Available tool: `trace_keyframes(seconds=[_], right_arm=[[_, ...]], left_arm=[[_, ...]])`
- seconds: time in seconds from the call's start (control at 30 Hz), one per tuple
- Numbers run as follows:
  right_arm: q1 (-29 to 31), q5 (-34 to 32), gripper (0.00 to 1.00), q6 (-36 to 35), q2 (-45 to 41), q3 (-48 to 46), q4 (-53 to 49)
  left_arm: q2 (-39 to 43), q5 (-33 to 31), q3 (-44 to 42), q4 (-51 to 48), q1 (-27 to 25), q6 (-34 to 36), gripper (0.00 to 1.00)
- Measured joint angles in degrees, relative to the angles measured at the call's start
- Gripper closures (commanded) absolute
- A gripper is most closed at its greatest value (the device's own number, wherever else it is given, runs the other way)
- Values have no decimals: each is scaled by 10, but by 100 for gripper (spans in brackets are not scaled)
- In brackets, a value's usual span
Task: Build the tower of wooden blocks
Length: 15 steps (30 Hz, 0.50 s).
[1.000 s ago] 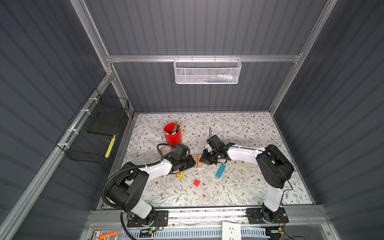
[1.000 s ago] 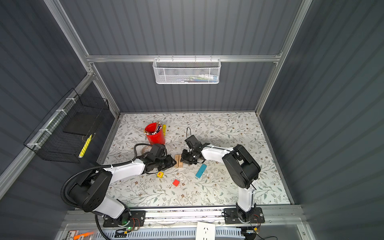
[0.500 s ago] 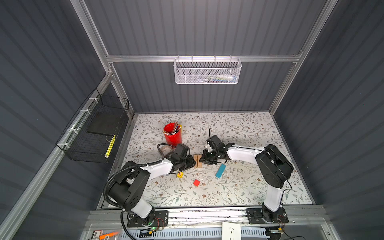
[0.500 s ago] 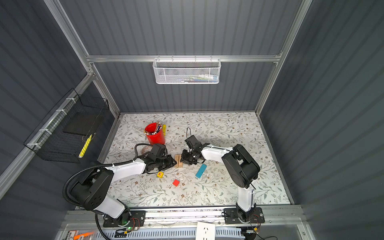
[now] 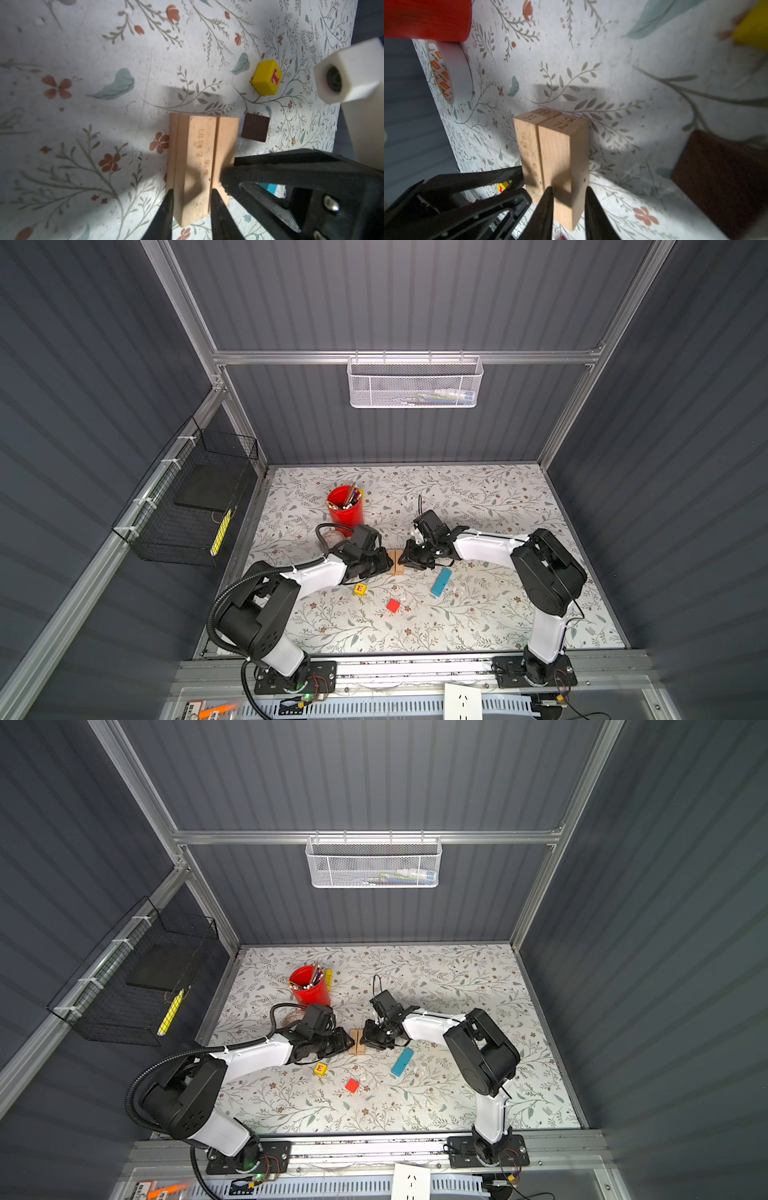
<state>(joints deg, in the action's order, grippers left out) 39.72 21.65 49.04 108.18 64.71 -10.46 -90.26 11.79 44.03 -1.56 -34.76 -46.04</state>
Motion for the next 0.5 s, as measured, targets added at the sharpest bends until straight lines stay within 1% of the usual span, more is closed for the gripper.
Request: trace_keyframes(seconds=[0.2, 0.5], right_arm=[[-1, -5, 75, -5, 0, 10, -6], [-1, -4, 77, -11, 0, 20, -9]], left_arm=[[-2, -2, 9, -2, 0, 7, 70], [-13, -4, 17, -1, 0, 13, 71]])
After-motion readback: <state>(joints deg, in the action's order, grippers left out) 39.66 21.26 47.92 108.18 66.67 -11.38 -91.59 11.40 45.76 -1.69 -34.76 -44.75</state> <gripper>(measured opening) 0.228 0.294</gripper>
